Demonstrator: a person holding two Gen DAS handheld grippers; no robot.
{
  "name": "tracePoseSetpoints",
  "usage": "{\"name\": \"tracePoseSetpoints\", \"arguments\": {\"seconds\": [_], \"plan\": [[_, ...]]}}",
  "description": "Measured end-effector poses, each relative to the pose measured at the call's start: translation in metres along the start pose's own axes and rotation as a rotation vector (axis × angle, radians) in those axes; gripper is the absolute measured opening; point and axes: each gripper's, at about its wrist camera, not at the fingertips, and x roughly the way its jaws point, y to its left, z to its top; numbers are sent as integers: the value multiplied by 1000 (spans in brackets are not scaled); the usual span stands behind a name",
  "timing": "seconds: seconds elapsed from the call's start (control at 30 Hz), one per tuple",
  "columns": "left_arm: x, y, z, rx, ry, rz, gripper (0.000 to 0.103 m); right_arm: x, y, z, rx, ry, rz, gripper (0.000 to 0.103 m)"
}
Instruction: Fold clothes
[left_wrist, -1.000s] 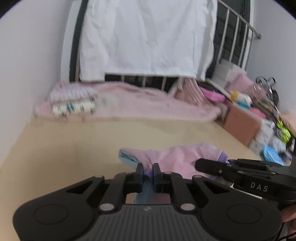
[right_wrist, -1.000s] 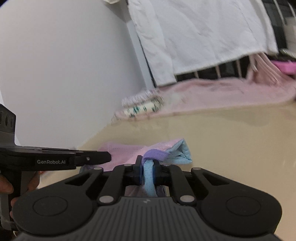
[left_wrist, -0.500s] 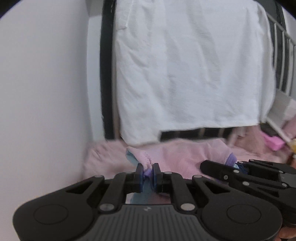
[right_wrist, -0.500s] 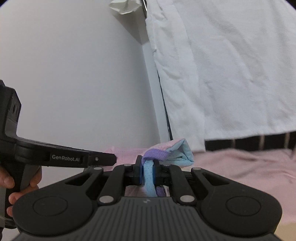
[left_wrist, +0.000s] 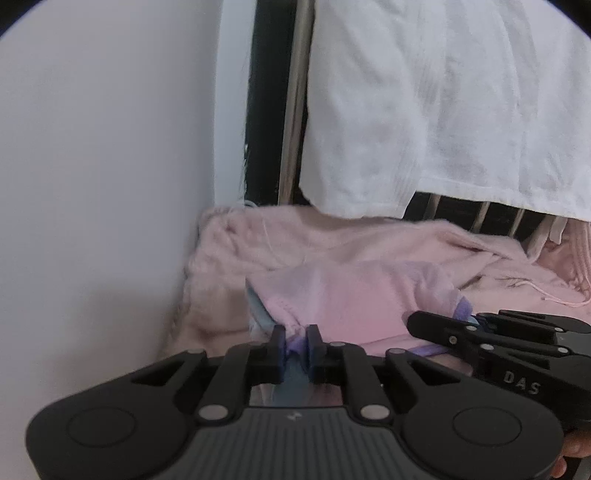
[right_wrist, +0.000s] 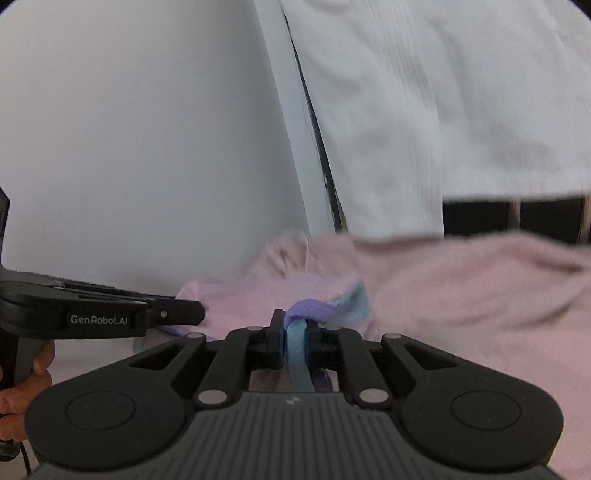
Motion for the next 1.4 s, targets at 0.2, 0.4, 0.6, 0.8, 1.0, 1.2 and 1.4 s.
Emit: {"name": "tracePoseSetpoints", "arguments": {"seconds": [0.2, 0.4, 0.6, 0.8, 1.0, 1.2, 1.4], "plan": [[-20, 10, -1, -45, -75, 3, 39, -2, -9, -19, -29, 7, -51, 54], [-21, -25, -5, 56, -150, 110, 13, -25, -1, -4, -35, -96, -90, 21], [3, -40, -39, 152, -68, 159, 12, 1, -6, -32, 7, 33, -72, 11], [-78, -47, -14, 138, -183, 162, 14, -67, -23, -9, 85, -73, -96, 13], [-180, -67, -18, 2, -261, 135, 48, -169, -16, -25, 27, -53, -140, 23], [-204, -113, -137, -68, -120, 76, 67, -262, -7, -89, 1, 104, -205, 67], [-189, -174, -234, -49, 41, 27, 68, -321, -13, -175, 72, 224, -306, 80]]}}
